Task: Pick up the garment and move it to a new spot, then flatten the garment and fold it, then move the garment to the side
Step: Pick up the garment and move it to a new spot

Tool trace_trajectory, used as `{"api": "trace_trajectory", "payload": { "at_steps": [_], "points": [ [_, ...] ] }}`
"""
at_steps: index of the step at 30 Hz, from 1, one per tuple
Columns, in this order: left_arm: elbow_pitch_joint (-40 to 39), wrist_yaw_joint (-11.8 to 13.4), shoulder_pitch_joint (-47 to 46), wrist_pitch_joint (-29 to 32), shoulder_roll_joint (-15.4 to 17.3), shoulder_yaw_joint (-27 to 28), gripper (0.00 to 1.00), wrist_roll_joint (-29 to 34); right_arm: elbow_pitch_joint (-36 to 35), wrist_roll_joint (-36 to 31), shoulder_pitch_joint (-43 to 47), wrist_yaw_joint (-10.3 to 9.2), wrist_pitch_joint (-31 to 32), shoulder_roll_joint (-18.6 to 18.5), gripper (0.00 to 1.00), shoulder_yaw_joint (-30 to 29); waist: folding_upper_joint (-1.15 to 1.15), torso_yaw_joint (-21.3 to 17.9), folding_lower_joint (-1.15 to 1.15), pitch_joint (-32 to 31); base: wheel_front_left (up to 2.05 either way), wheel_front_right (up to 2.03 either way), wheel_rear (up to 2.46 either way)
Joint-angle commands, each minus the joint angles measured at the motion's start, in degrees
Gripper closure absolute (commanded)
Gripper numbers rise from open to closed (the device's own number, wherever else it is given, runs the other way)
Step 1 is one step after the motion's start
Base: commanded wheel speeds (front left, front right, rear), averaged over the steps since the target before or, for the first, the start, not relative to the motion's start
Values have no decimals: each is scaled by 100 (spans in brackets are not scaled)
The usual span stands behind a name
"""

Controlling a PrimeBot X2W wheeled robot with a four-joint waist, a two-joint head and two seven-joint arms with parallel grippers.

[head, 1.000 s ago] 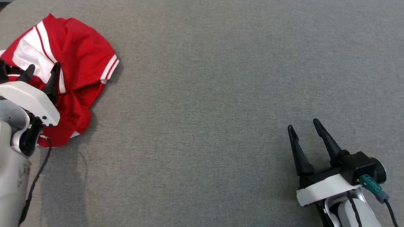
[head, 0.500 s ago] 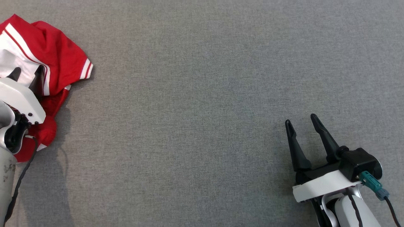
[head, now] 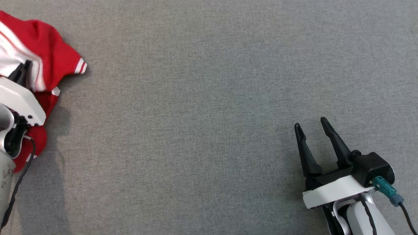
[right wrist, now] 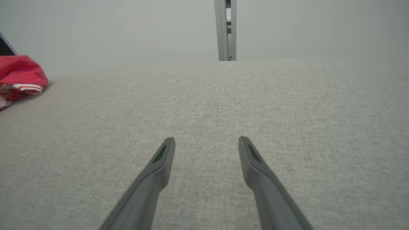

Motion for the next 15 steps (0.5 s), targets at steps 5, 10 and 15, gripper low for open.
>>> {"api": "trace_trajectory", "payload": {
  "at_steps": [5, 10, 15],
  "points": [
    [-419, -7, 164, -473, -122, -193, 100, 0, 13, 24, 109, 11, -33, -30, 0, -73, 0, 12, 0, -95, 0, 0, 0],
    [-1048, -8, 362, -638, -259, -419, 100, 16, 30, 69, 227, 11, -33, -31, 0, -89, 0, 92, 0, -232, 0, 0, 0],
    [-1883, 4, 587, -643, -407, -593, 100, 11, 79, 78, 302, 11, -33, -31, 0, -78, 0, 145, 0, -432, 0, 0, 0]
  ]
}}
